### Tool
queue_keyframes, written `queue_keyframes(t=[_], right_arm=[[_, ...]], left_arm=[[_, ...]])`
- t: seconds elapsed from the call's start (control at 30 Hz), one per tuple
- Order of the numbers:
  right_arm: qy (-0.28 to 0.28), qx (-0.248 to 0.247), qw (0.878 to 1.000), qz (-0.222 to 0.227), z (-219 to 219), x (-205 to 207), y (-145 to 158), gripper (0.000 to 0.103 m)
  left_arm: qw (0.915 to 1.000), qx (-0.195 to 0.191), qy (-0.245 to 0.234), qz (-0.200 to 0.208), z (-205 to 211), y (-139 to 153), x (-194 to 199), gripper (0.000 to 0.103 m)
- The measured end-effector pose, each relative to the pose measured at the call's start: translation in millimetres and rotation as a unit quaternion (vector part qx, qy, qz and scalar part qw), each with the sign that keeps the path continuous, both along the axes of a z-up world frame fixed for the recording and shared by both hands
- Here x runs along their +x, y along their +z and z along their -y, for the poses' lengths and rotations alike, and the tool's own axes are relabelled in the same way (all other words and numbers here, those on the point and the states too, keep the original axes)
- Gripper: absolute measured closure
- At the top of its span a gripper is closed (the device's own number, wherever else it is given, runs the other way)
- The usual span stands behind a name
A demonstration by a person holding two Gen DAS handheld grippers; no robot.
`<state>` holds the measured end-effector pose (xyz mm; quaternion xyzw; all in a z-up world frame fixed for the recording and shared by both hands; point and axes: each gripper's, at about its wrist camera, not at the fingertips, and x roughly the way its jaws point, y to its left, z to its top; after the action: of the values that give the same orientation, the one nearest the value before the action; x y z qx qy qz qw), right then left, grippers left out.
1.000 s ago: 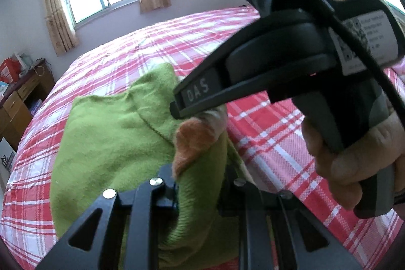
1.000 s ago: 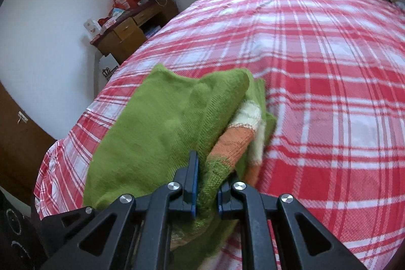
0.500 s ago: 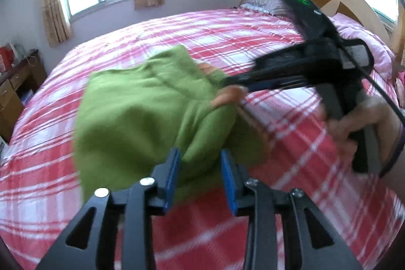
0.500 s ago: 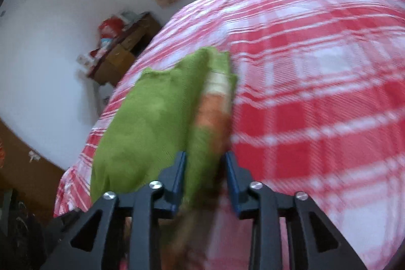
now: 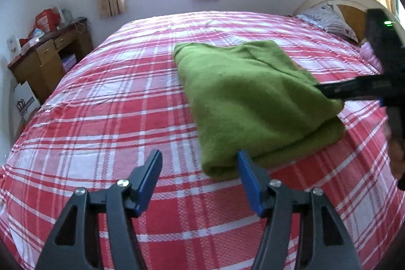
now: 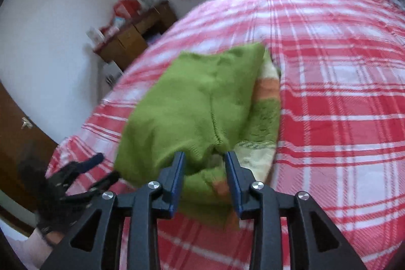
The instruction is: Fold small clothes
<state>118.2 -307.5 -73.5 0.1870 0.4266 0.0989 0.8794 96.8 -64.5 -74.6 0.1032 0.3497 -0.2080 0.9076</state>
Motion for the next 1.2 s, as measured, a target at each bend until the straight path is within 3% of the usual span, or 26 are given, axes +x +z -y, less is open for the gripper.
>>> queue_keyframes(t=[0.03, 0.17, 0.2, 0.23, 0.27, 0.47, 0.6, 0.7, 0.77, 0.87, 0.97, 1.07, 1.2], right_arm=[[-0.002, 0.004, 1.0, -0.004, -0.2, 4.4, -4.0, 0.049], [-0.04, 0.013, 0.999, 0.006, 2.6, 16.4, -6.2, 0.049], [-0.043, 0.024, 0.999, 0.009, 4.0, 17.0, -7.1, 0.052], [-0.037, 0.026, 0.999, 0.007, 3.5, 18.0, -8.0, 0.08], [-0.028, 0.022, 0.999, 0.0, 2.6, 18.8, -8.8, 0.087], [-0.029, -0.01, 0.999, 0.04, 19.1, -13.5, 11.0, 0.089], [-0.036, -0.021, 0.999, 0.016, 32.1, -18.2, -8.6, 0.089], [-0.037, 0.01, 0.999, 0.018, 36.8, -14.4, -17.3, 0.086], [-0.036, 0.033, 0.999, 0.005, 43.2, -10.6, -15.4, 0.076], [-0.066, 0.031, 0.997, 0.03, 60.7, -11.6, 1.0, 0.057], [-0.104, 0.013, 0.992, 0.067, 75.2, -7.5, 23.0, 0.056], [-0.09, 0.016, 0.995, 0.051, 78.6, 25.1, 27.5, 0.056], [-0.086, 0.0, 0.996, 0.018, 79.9, 79.5, 14.0, 0.056]], left_arm=[[1.0, -0.002, -0.001, -0.001, 1.1, -0.8, 1.0, 0.039], [1.0, -0.002, -0.002, 0.005, 5.3, 3.5, 3.9, 0.039], [1.0, -0.005, -0.002, 0.008, 4.7, 6.4, 5.3, 0.039], [0.9999, -0.01, -0.001, 0.01, 4.5, 9.3, 6.3, 0.039], [0.9998, -0.016, -0.002, 0.012, 3.9, 13.2, 7.8, 0.039], [0.9985, -0.042, -0.009, 0.033, 2.5, 33.5, 18.7, 0.039], [0.9985, -0.047, -0.006, 0.027, 17.6, 33.8, 34.6, 0.035], [0.9997, 0.0, 0.012, 0.022, 37.9, 14.2, 45.2, 0.032], [0.9993, 0.023, 0.029, 0.007, 42.3, -2.6, 52.3, 0.03], [0.999, 0.016, 0.041, 0.003, 34.7, -7.9, 54.6, 0.02], [0.9991, -0.004, 0.041, -0.012, 26.6, -1.8, 58.1, 0.017], [0.9986, -0.036, 0.039, -0.004, 21.9, 16.3, 56.9, 0.017], [0.9989, -0.034, 0.031, 0.009, 36.6, 28.3, 67.4, 0.018]])
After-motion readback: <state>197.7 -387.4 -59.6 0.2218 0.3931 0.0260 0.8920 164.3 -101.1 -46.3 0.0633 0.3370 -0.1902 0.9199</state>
